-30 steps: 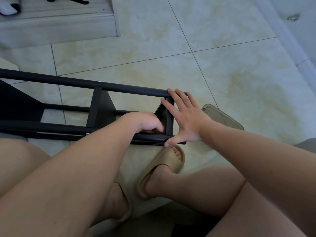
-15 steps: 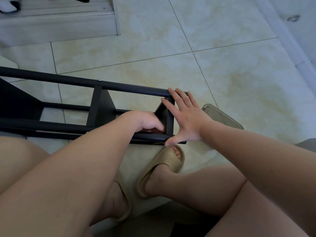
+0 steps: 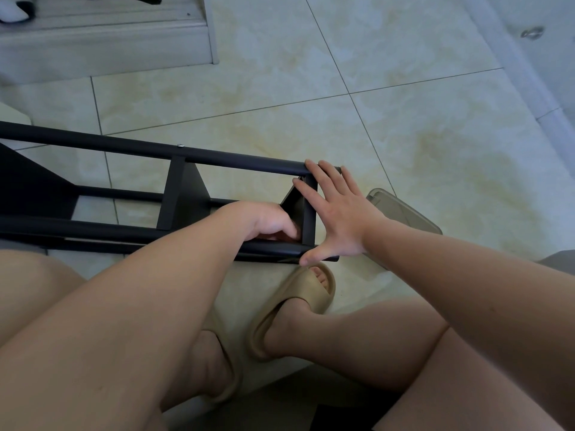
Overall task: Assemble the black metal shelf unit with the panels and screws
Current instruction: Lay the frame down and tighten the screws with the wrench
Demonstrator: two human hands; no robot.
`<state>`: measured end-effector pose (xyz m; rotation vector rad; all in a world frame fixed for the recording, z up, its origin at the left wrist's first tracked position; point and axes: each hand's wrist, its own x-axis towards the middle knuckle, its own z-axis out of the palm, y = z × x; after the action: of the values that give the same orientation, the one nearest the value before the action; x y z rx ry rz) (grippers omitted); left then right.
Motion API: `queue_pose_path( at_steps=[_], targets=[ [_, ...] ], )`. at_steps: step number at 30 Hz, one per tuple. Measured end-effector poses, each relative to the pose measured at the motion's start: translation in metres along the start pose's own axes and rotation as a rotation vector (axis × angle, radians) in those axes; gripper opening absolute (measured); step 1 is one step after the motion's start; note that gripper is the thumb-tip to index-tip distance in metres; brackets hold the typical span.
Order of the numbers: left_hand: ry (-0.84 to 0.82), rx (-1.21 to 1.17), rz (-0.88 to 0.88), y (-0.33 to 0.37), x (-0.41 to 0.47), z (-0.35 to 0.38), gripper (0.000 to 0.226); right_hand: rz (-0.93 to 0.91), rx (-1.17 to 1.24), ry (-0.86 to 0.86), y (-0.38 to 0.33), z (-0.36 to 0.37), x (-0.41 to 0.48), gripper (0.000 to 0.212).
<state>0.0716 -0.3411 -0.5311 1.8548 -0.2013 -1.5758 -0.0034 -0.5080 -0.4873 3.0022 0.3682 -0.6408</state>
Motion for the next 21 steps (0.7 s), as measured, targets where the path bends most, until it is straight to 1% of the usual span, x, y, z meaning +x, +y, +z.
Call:
queue_pose_path(
  at_steps=[4,5,7,9,12,16,17,21],
  targets=[
    [0.020,0.058,0.004,0.0036,-0.0019,0.0031,0.046,0.000,-0.004,-0.001,0.0003,-0.0001,-0.0002,0.146],
    [0.024,0.078,0.007,0.0042,-0.0024,0.0032,0.043,0.000,-0.006,-0.001,0.0004,-0.0002,-0.0002,0.146],
    [0.034,0.081,0.003,0.0047,-0.0021,0.0027,0.031,0.001,-0.011,-0.002,0.0005,-0.0002,-0.0003,0.146],
    [0.039,0.045,-0.004,0.0030,-0.0005,0.0017,0.030,-0.002,-0.012,-0.003,0.0002,-0.0001,-0.0003,0.146],
    [0.021,-0.002,-0.011,0.0009,0.0004,0.0008,0.038,-0.006,-0.012,-0.003,0.0002,0.0000,-0.0004,0.146],
    [0.019,0.041,-0.005,0.0037,-0.0019,0.0030,0.053,-0.009,-0.026,-0.015,0.0007,-0.0003,-0.0003,0.146],
    [0.026,0.066,0.000,0.0040,-0.0022,0.0035,0.052,-0.009,-0.028,-0.018,0.0006,-0.0003,-0.0003,0.147],
    [0.031,0.079,-0.007,0.0044,-0.0029,0.0024,0.031,-0.009,-0.037,-0.029,0.0010,0.0000,0.0009,0.147]
  ],
)
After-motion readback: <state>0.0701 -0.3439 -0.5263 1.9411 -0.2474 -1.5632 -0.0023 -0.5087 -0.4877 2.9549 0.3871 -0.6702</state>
